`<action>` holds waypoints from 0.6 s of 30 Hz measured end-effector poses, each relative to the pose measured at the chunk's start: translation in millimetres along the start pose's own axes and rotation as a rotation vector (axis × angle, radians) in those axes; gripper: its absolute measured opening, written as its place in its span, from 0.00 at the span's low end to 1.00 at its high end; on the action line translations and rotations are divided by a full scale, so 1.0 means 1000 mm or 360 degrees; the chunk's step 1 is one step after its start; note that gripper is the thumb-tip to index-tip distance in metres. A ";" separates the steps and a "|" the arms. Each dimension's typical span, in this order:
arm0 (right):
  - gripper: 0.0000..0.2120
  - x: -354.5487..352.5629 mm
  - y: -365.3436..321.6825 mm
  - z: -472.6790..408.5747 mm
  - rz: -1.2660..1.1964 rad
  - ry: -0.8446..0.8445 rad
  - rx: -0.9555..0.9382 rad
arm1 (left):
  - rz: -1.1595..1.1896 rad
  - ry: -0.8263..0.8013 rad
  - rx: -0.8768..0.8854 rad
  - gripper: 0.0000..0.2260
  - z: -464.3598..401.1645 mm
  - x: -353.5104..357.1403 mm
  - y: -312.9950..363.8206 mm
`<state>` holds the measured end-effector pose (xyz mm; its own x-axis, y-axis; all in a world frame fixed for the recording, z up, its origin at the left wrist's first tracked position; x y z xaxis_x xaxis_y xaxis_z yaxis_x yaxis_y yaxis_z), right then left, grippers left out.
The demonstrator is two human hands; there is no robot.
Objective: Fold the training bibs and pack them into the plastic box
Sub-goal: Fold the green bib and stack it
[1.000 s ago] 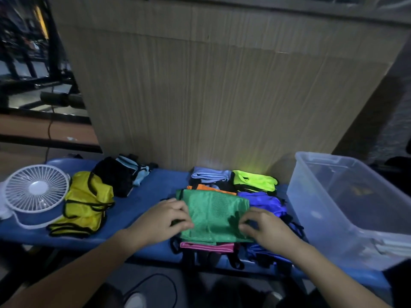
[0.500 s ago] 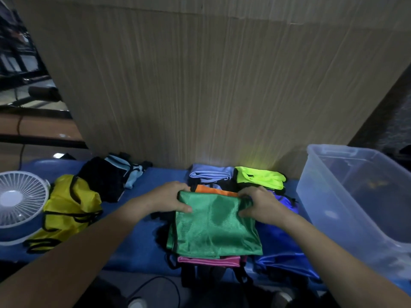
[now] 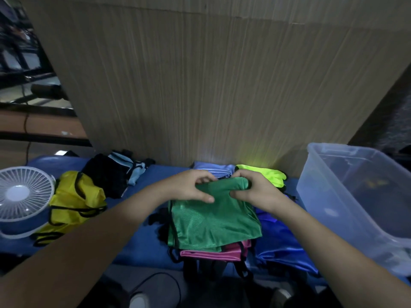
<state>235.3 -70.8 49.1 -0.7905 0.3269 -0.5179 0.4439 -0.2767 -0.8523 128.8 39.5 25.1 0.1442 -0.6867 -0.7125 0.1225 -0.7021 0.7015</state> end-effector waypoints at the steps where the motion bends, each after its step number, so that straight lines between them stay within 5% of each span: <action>1: 0.10 0.003 -0.006 0.001 -0.0035 -0.0001 -0.0010 | -0.0041 -0.0028 0.0018 0.19 -0.006 0.002 0.010; 5: 0.16 0.007 -0.005 0.006 -0.0110 0.0042 0.0030 | -0.0215 -0.0025 0.0064 0.09 -0.015 -0.002 0.029; 9: 0.21 0.020 0.027 0.024 -0.0354 -0.0205 0.0335 | 0.0018 0.0117 0.0004 0.05 0.000 -0.021 0.029; 13: 0.18 0.034 0.034 0.046 -0.0718 -0.0411 0.0404 | 0.0234 0.0208 -0.0026 0.09 0.021 -0.042 0.036; 18: 0.28 0.039 -0.001 0.059 -0.1281 -0.0521 0.0168 | 0.0459 0.0484 0.0007 0.14 0.052 -0.076 0.058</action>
<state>179.1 -111.6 33.6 -0.9357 0.1874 0.2988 -0.3293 -0.1609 -0.9304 74.3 41.3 119.2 0.4553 -0.7688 -0.4490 0.0306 -0.4904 0.8709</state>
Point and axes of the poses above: each hand's wrist, its own z-axis away from the middle knuckle, its own x-axis out of the palm, y = z × x, the point moved 10 cm from there along -z, towards the middle knuckle, and after that the axes turned 10 degrees about x, right-handed, at the moved point
